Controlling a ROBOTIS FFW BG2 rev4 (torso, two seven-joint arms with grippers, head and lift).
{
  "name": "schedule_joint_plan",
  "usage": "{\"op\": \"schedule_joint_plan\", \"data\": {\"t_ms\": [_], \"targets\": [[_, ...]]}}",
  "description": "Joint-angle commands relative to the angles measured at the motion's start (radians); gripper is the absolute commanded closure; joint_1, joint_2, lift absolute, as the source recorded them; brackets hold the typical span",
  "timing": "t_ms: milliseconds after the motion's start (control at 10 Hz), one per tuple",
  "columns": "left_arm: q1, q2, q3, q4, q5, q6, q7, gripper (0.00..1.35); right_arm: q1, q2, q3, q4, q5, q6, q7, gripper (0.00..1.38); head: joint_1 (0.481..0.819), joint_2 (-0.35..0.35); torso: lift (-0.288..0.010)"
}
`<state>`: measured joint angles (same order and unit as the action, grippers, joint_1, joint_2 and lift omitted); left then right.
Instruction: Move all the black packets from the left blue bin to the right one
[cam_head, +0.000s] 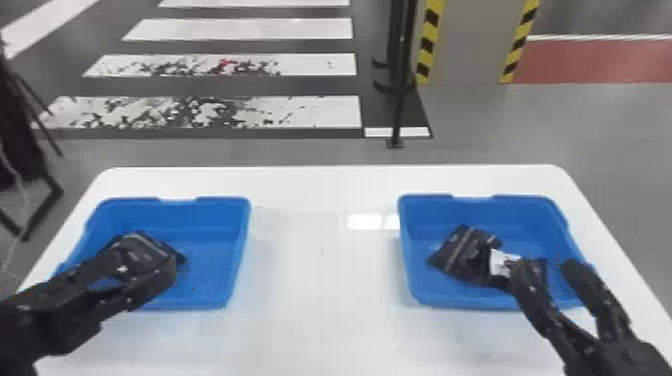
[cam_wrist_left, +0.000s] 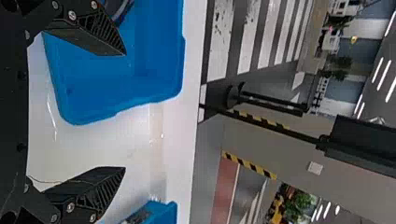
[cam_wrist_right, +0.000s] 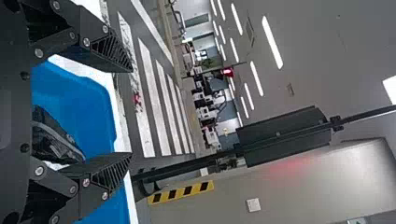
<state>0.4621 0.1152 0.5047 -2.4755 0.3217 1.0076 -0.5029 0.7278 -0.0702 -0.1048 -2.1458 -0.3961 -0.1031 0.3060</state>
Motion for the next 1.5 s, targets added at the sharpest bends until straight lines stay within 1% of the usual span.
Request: {"op": "schedule_joint_plan", "data": {"t_ms": [0,200,300,400,500,700,800,900,1000,1100,1200,1300,1400], "targets": [[-0.052,0.004,0.062,0.017,-0.066,0.048,0.012,0.18,0.082,0.006,0.015,-0.035,-0.015,-0.003,0.001,0.43,0.695,0.104,-0.138],[-0.143,0.012,0.084,0.096,-0.124,0.089,0.043,0.18,0.161,0.006,0.047,-0.052,-0.065,-0.003,0.001,0.43,0.695,0.232,-0.138],[-0.197,0.021,0.086,0.160,-0.162,0.102,0.047,0.18,0.175,0.004,0.059,-0.050,-0.075,0.000,0.001,0.43,0.695,0.278,-0.138],[-0.256,0.038,0.074,0.241,-0.194,0.119,0.049,0.18,0.173,0.004,0.059,-0.045,-0.080,0.020,0.005,0.43,0.695,0.318,-0.138],[-0.303,0.052,0.058,0.322,-0.204,0.129,0.053,0.18,0.166,0.003,0.059,-0.037,-0.088,0.024,0.015,0.43,0.695,0.345,-0.138],[-0.389,0.063,0.044,0.459,-0.232,0.136,0.066,0.18,0.163,0.003,0.061,-0.030,-0.100,0.032,0.019,0.43,0.695,0.350,-0.138],[-0.433,0.072,0.032,0.535,-0.244,0.131,0.067,0.18,0.161,0.003,0.063,-0.025,-0.106,0.034,0.021,0.43,0.695,0.350,-0.138],[-0.472,0.081,0.016,0.604,-0.242,0.109,0.067,0.18,0.161,0.003,0.063,-0.020,-0.108,0.042,0.024,0.43,0.695,0.350,-0.138],[-0.509,0.084,0.014,0.663,-0.242,0.082,0.072,0.18,0.158,0.003,0.063,-0.018,-0.112,0.044,0.027,0.43,0.695,0.350,-0.138],[-0.548,0.084,0.016,0.734,-0.232,0.075,0.078,0.18,0.156,0.003,0.065,-0.015,-0.112,0.049,0.028,0.43,0.695,0.350,-0.138],[-0.582,0.093,-0.004,0.815,-0.198,0.058,0.078,0.19,0.153,0.003,0.065,-0.010,-0.114,0.054,0.031,0.43,0.695,0.350,-0.138],[-0.614,0.101,-0.028,0.884,-0.182,0.058,0.080,0.23,0.151,0.003,0.065,-0.008,-0.116,0.056,0.033,0.43,0.695,0.350,-0.138],[-0.629,0.107,-0.056,0.933,-0.154,0.045,0.080,0.30,0.146,0.003,0.069,-0.003,-0.120,0.056,0.035,0.44,0.695,0.347,-0.138]]}}
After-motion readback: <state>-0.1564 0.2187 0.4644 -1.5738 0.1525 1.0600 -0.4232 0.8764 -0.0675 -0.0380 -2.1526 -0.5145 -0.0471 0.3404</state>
